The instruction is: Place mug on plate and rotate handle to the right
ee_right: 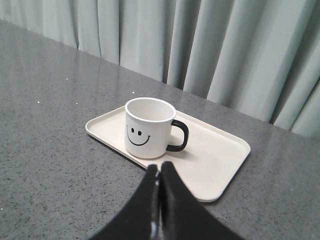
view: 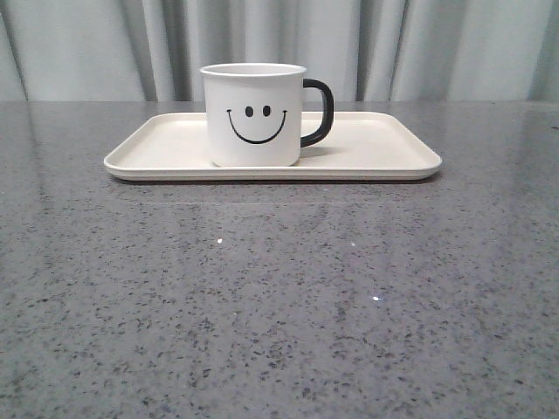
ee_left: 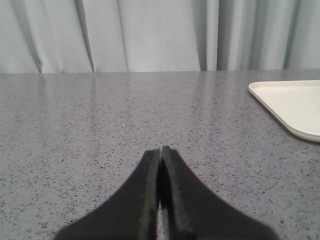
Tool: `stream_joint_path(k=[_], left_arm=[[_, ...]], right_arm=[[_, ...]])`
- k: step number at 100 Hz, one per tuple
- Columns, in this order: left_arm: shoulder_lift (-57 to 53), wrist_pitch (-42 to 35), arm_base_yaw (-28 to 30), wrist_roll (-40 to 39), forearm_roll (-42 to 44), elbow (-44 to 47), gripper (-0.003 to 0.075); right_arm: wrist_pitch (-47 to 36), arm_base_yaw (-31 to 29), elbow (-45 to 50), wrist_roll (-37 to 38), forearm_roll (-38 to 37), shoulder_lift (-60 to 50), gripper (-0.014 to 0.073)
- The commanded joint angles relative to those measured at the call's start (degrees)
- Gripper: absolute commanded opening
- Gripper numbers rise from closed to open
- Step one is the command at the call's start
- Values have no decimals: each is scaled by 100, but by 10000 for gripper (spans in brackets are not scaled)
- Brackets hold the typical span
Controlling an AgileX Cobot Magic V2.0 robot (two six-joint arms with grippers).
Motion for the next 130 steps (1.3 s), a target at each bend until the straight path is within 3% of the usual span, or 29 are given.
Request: stream_joint_path(k=[1,72,90,113,130], left_arm=[[-186,-414,20,-52,-33,21,-19],[-186,-414,20,-52,-33,21,-19],[-186,-414,20,-52,-33,21,-19],[-186,-414,20,-52,-33,21,-19],[-186,-414,20,-52,-33,21,-19]], right_arm=[[-479,-10,-144,-1,44,47,-61],[-512,-10,-83,-1,44,47,-61],[-1359,-95,324,47,-366,47,-61],[-3128,-831,1227,1527,-1351,17,-61],[-3280,-1504,1868,2289,-1895,-422,-61]])
